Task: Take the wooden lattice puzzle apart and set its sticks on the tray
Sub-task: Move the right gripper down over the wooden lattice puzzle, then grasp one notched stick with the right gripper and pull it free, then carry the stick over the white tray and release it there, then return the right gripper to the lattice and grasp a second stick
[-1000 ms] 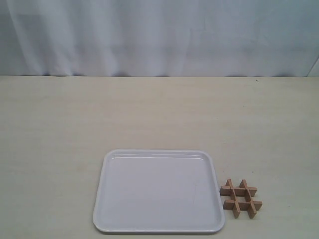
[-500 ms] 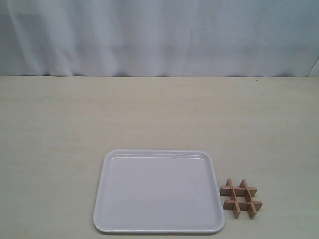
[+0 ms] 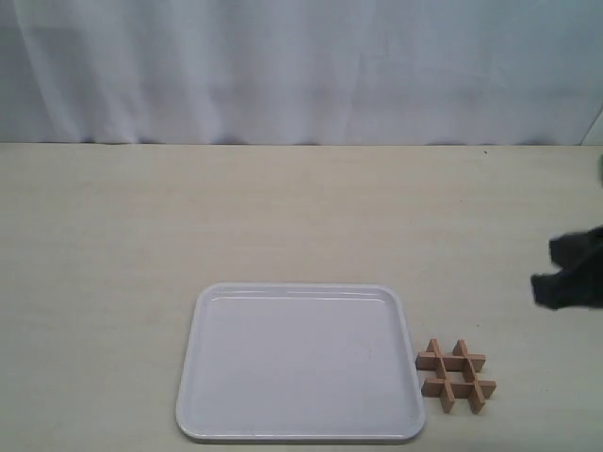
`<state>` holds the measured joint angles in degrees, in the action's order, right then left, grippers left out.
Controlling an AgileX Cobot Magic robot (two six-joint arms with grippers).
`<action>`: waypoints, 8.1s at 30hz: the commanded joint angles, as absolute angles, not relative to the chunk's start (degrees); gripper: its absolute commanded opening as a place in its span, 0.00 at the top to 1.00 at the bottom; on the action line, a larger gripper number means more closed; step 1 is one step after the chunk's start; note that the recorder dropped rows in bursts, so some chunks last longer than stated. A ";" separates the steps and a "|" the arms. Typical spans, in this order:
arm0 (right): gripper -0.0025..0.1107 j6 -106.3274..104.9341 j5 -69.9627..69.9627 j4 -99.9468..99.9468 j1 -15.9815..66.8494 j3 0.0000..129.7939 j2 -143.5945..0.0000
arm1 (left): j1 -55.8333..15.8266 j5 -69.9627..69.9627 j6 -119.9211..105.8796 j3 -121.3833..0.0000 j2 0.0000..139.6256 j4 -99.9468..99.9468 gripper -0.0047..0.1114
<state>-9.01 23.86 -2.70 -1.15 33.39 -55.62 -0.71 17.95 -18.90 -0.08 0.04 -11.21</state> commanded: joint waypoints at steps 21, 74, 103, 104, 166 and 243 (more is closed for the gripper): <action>0.89 6.45 36.86 0.89 11.20 35.75 -84.92 | -0.71 17.43 -18.44 0.00 0.00 -11.14 0.96; 0.68 12.79 23.84 5.59 11.20 32.90 -90.48 | -0.71 17.43 -18.44 0.00 0.00 -11.14 0.96; 0.94 12.90 20.21 7.14 11.20 32.90 -94.51 | -0.71 17.43 -18.44 0.00 0.00 -11.14 0.96; 0.94 12.90 20.06 7.14 11.20 32.90 -94.51 | -0.71 17.43 -18.44 0.00 0.00 -11.14 0.96; 0.87 12.44 39.96 6.53 37.47 82.11 -121.28 | -0.71 17.43 -18.44 0.00 0.00 -11.14 0.96; 0.94 19.53 22.82 12.66 19.98 35.71 -95.08 | -0.71 17.43 -18.44 0.00 0.00 -11.14 0.96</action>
<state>19.19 22.88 11.59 20.26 35.49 -95.75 -0.71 17.95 -18.90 -0.08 0.04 -11.21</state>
